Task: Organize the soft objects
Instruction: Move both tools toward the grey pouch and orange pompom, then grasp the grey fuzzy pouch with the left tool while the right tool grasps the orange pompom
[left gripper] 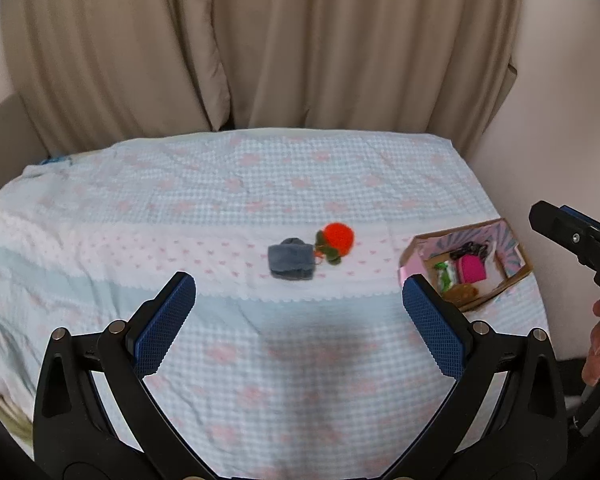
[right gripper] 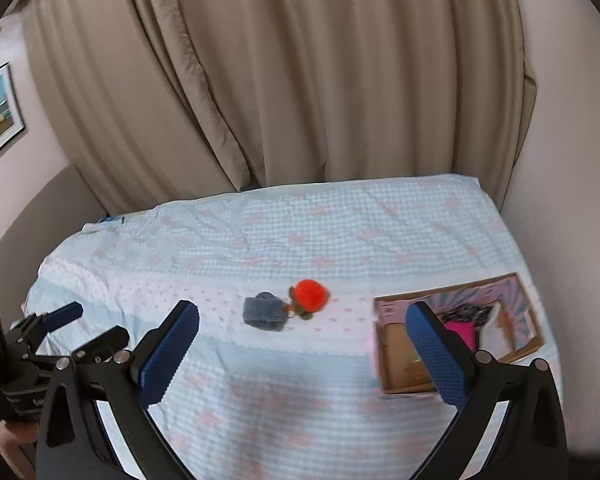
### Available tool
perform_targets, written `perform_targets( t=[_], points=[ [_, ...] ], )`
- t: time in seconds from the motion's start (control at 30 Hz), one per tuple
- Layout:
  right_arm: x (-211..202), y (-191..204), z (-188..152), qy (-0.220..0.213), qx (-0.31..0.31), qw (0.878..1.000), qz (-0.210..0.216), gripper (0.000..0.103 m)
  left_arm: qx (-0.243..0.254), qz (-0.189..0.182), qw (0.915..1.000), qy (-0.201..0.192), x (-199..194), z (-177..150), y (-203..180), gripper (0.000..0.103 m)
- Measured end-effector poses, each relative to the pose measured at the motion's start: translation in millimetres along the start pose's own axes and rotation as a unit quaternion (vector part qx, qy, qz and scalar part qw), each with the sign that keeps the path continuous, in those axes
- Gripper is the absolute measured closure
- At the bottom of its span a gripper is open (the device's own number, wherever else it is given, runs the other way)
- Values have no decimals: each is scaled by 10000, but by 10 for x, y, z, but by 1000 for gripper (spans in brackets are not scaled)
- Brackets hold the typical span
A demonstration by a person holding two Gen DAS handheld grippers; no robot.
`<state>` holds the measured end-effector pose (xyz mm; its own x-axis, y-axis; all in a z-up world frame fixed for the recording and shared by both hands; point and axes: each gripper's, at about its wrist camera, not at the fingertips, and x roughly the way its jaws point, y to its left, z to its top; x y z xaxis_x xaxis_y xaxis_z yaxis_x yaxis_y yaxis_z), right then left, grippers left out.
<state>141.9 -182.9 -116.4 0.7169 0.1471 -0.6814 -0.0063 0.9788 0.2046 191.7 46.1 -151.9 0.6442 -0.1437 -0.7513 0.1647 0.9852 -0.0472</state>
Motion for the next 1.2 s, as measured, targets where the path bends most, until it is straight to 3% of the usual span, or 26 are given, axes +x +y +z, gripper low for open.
perform_targets(
  t=[0.23, 0.43, 0.6, 0.87, 1.03, 1.2],
  points=[
    [568, 391, -5, 9, 564, 9984, -29, 0, 154, -336, 9992, 146, 679, 100, 524, 0],
    [1322, 469, -103, 149, 1107, 9937, 59, 0, 74, -745, 9966, 354, 1449, 82, 701, 0],
    [2065, 330, -254, 413, 1443, 9887, 30, 0, 79, -1006, 9932, 585, 2194, -46, 685, 0],
    [3014, 4, -540, 659, 1535, 9859, -127, 0, -109, -1130, 9901, 820, 3237, -312, 528, 0],
    [3501, -233, -694, 741, 1672, 9830, -162, 0, -247, -1059, 9908, 800, 3677, -407, 423, 1],
    [3802, -244, -745, 822, 1363, 9872, -107, 10, -59, -888, 9938, 663, 3920, -444, 313, 5]
  ],
)
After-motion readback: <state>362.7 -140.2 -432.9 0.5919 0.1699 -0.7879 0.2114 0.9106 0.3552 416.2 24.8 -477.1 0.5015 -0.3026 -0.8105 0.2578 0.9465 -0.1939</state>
